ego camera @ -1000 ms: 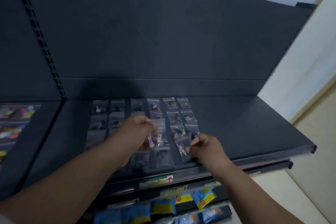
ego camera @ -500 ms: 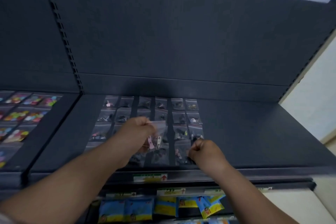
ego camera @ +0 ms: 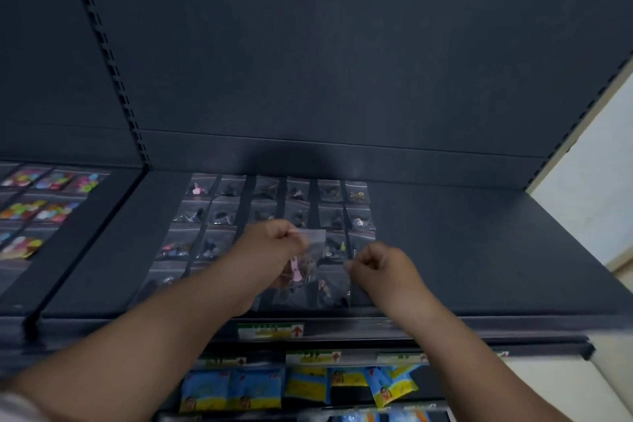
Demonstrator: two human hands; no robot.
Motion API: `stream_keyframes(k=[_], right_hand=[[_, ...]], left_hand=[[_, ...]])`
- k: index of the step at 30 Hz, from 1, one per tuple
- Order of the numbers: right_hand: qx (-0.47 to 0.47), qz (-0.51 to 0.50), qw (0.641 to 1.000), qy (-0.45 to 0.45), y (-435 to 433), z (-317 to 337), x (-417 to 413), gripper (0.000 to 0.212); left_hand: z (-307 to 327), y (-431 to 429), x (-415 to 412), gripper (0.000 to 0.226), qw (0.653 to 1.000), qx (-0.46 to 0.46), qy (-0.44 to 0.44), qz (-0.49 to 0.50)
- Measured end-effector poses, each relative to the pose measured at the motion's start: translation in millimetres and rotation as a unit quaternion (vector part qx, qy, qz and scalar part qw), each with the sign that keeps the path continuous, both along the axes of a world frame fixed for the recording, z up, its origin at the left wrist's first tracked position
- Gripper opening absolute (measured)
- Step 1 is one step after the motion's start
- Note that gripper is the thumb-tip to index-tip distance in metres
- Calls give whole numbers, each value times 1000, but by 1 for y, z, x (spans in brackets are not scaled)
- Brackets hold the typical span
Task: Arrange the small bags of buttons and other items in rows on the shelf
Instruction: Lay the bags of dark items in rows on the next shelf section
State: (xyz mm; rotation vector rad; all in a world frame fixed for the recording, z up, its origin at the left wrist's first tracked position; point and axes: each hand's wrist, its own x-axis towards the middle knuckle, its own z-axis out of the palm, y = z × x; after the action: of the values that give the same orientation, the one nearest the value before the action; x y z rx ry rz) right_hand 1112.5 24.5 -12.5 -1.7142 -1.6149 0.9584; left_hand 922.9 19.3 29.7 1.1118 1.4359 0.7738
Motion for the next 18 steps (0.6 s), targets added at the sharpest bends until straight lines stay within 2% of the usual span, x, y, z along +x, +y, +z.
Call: stream_keyframes(k=[3,6,9,13,15,18], right_hand=[[-43,55,979,194,-4,16,-5,10],[-50,71,963,257,-6,21,-4,3],[-48,41,968,245,-4,21,5,2],[-60,5,981,184,0,14,28,9],[-68,-18,988,140,3,8,40,12],[-87,-42,989,112,7,-4,49,16]], left_hand=[[2,2,13,14,1000,6,-9,-13],[2,6,29,15,999,12,-30,-10],[-4,9,43,16,999,21,-34,-22],[-15,13,51,7,998,46,18,-34],[-22,15,49,6,990,84,99,-59],[-31,14,44,4,956,147,222,-124]])
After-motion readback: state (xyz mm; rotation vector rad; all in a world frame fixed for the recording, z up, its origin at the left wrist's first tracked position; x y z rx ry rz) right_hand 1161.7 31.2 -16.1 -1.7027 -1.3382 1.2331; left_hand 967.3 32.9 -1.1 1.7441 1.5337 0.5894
